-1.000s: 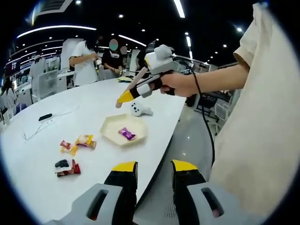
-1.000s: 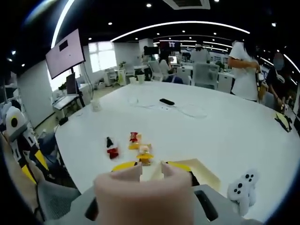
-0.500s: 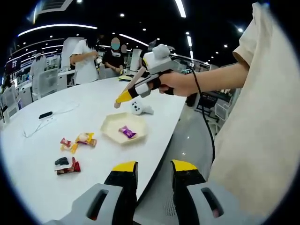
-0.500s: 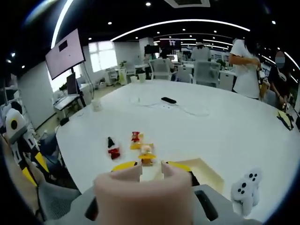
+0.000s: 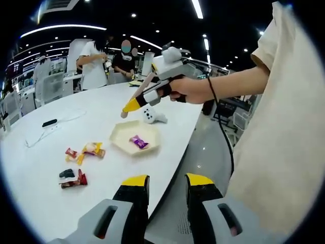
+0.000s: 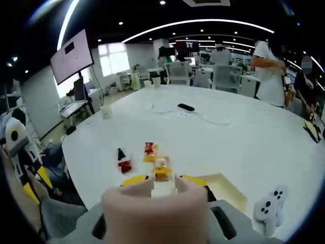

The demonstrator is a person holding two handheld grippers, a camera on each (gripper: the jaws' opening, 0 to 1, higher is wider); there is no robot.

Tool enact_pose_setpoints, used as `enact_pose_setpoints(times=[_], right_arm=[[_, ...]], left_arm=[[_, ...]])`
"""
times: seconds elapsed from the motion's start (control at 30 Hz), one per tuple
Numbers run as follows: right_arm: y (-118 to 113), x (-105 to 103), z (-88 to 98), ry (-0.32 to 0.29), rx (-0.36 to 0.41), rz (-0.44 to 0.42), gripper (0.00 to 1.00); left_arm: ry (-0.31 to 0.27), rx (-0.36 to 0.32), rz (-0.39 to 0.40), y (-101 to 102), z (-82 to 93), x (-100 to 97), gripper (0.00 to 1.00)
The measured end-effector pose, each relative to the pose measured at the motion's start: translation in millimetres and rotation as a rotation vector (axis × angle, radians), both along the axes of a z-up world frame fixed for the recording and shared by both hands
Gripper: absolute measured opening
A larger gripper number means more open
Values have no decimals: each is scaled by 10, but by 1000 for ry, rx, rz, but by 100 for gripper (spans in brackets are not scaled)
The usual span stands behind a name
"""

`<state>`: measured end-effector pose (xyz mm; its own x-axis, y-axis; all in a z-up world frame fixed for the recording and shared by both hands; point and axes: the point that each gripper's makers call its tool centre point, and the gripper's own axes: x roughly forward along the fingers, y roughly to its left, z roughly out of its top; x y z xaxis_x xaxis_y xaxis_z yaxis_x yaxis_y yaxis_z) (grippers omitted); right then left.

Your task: Place the target food into the container with the food tongs after gripping and lifting it, then release it inside without dropping or visibly crushing the food.

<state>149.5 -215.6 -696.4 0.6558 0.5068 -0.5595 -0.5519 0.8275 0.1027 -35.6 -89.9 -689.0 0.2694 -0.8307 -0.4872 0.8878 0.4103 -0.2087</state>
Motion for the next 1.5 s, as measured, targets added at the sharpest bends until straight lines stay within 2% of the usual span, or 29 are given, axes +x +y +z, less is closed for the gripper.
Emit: enact_pose_setpoints(times=[0.43,0.7,1.03,1.5], right_arm=[[114,30,-123,28,23,4,23],[179,58,-166,36,13,24,23],[204,80,-247,54,21,22,23],[214,105,-317,72,24,21,23]], left_arm=[[8,20,-24,-42,-2,-17,27],[15,20,-9,-21,12,15,27],[38,20,10,44,-25,14,27],[49,15,11,19,-56,22,27]])
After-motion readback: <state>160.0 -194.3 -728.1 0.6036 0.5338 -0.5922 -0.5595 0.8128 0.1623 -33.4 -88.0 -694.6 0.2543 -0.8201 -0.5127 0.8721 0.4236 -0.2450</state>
